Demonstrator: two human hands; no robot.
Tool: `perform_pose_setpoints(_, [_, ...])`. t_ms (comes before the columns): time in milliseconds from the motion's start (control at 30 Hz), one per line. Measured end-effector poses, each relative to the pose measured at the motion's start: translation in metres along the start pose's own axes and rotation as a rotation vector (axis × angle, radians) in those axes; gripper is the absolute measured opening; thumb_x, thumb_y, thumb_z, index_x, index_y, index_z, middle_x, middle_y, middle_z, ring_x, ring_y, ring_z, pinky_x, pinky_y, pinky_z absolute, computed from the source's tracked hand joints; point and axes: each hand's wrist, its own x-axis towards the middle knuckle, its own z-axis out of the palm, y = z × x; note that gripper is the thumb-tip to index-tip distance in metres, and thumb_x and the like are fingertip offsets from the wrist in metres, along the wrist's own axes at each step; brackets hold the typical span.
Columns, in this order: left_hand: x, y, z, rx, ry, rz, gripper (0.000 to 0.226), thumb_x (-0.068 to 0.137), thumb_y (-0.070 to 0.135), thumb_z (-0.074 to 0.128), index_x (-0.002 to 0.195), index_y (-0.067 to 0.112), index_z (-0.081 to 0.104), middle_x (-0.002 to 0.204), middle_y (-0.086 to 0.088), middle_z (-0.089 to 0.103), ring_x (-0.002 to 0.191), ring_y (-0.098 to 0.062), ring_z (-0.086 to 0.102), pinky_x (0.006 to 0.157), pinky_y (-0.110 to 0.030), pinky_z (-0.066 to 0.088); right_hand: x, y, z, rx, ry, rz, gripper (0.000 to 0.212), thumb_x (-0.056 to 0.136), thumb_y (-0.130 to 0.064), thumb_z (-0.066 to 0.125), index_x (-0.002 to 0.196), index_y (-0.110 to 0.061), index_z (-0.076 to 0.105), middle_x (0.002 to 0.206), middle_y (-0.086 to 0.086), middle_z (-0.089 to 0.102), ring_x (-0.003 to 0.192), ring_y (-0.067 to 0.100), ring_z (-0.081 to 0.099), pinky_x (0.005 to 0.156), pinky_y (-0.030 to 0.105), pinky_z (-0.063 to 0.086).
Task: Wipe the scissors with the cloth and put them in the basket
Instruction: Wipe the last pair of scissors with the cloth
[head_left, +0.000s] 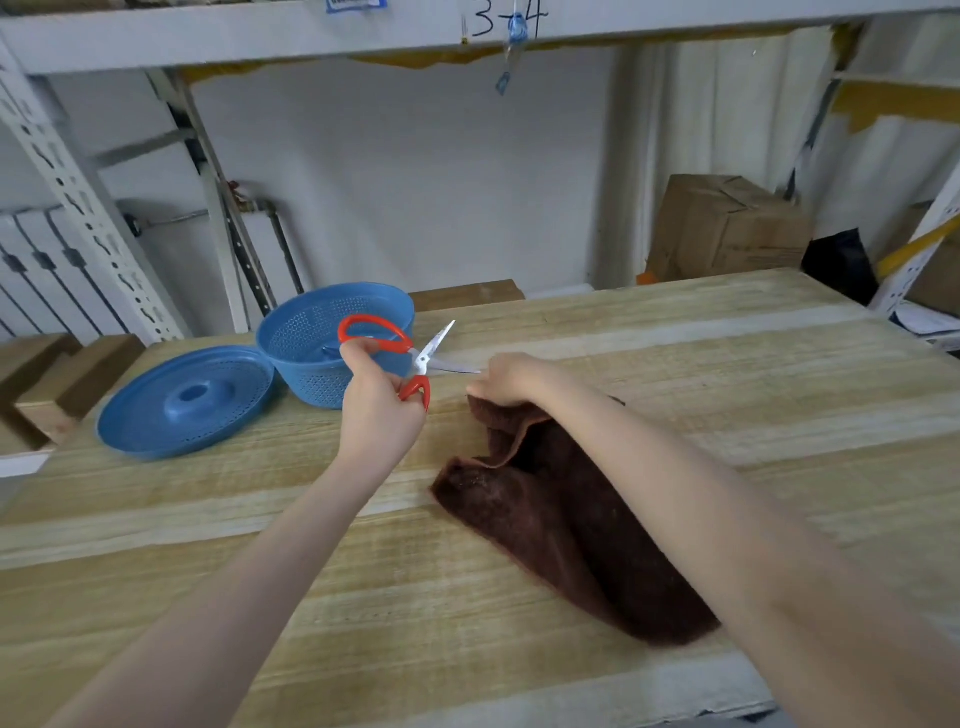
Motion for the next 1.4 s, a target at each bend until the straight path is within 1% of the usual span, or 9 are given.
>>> perform_pose_setpoints(67, [0.001,0.001,0.001,0.004,-0.003,-0.013,0.043,0.089,0.009,0.061,0.118,0.014,0.029,0.068,-0.020,0.063,0.064,-0.028,0.062,0.059,-0.037,0.050,0.011,-0.003,0.010,0.000,-0.073,-0.012,0.049,0.093,-0.045,0.055,0.116,-0.002,0.059,0.109,0.010,0.061,0.103,0.029,0.059,0.075,0.031,0.045])
perform_pose_setpoints(200, [0.007,0.003,-0.002,-0.005,0.006,-0.032,0.044,0.088,0.007,0.060,0.117,0.015,0.029,0.071,-0.019,0.065,0.066,-0.027,0.063,0.063,-0.039,0.051,0.016,0.001,0.002,0.285,0.112,-0.077,0.026,0.089,-0.018,0.058,0.064,-0.013,0.052,0.067,0.002,0.053,0.071,0.023,0.055,0.054,0.027,0.038])
perform_pose_setpoints(433, [0.027,0.017,-0.011,-0.055,0.081,-0.018,0.044,0.087,0.002,0.059,0.116,0.015,0.029,0.066,-0.007,0.060,0.065,-0.018,0.060,0.066,-0.032,0.048,-0.012,0.035,-0.061,1.973,0.535,-0.173,0.024,0.089,-0.004,0.053,0.067,-0.013,0.050,0.077,0.010,0.059,0.077,0.024,0.059,0.074,0.033,0.046])
perform_pose_setpoints(600, [0.032,0.031,-0.007,-0.083,0.097,0.023,0.046,0.088,0.001,0.058,0.122,0.010,0.029,0.064,-0.004,0.057,0.062,-0.014,0.057,0.062,-0.025,0.043,-0.031,0.058,-0.038,1.800,0.298,-0.144,0.013,0.064,-0.023,0.054,0.058,-0.021,0.042,0.068,0.004,0.051,0.067,0.021,0.052,0.065,0.030,0.039])
perform_pose_setpoints(767, [0.016,0.023,0.016,-0.084,0.032,0.042,0.046,0.085,0.002,0.060,0.119,0.011,0.031,0.066,-0.009,0.062,0.067,-0.021,0.062,0.067,-0.031,0.045,-0.051,0.056,-0.003,1.457,-0.075,-0.124,0.036,0.091,-0.047,0.057,0.085,-0.012,0.061,0.078,0.007,0.065,0.073,0.022,0.063,0.072,0.033,0.051])
perform_pose_setpoints(867, [0.006,0.019,0.022,-0.089,0.008,0.025,0.045,0.086,0.002,0.060,0.118,0.011,0.030,0.070,-0.009,0.063,0.069,-0.018,0.061,0.065,-0.027,0.042,-0.050,0.049,0.010,1.267,0.009,-0.011,0.016,0.087,-0.032,0.070,0.096,-0.019,0.065,0.087,0.001,0.070,0.078,0.015,0.067,0.071,0.030,0.055])
perform_pose_setpoints(1000, [0.001,0.019,0.021,-0.082,0.003,0.053,0.046,0.087,0.002,0.061,0.112,0.019,0.027,0.071,-0.007,0.063,0.068,-0.018,0.061,0.068,-0.033,0.047,-0.045,0.050,0.015,1.513,0.224,0.076,0.005,0.090,-0.012,0.058,0.089,-0.014,0.062,0.076,0.005,0.066,0.069,0.020,0.062,0.074,0.034,0.051])
perform_pose_setpoints(1200, [0.000,0.016,0.016,0.020,-0.059,0.160,0.051,0.085,-0.001,0.062,0.113,0.025,0.028,0.070,-0.005,0.062,0.066,-0.015,0.060,0.069,-0.039,0.050,-0.054,0.057,0.012,2.074,0.097,0.003,0.025,0.070,-0.015,0.046,0.086,-0.003,0.061,0.078,0.013,0.062,0.074,0.030,0.059,0.088,0.039,0.048])
perform_pose_setpoints(1400, [-0.004,0.015,0.017,0.068,-0.125,0.237,0.062,0.081,-0.002,0.063,0.126,0.025,0.030,0.071,-0.003,0.061,0.065,-0.011,0.059,0.070,-0.039,0.051,-0.048,0.043,0.030,1.994,0.060,-0.006,0.028,0.080,-0.017,0.049,0.072,-0.006,0.074,0.083,0.017,0.066,0.079,0.032,0.063,0.090,0.044,0.051])
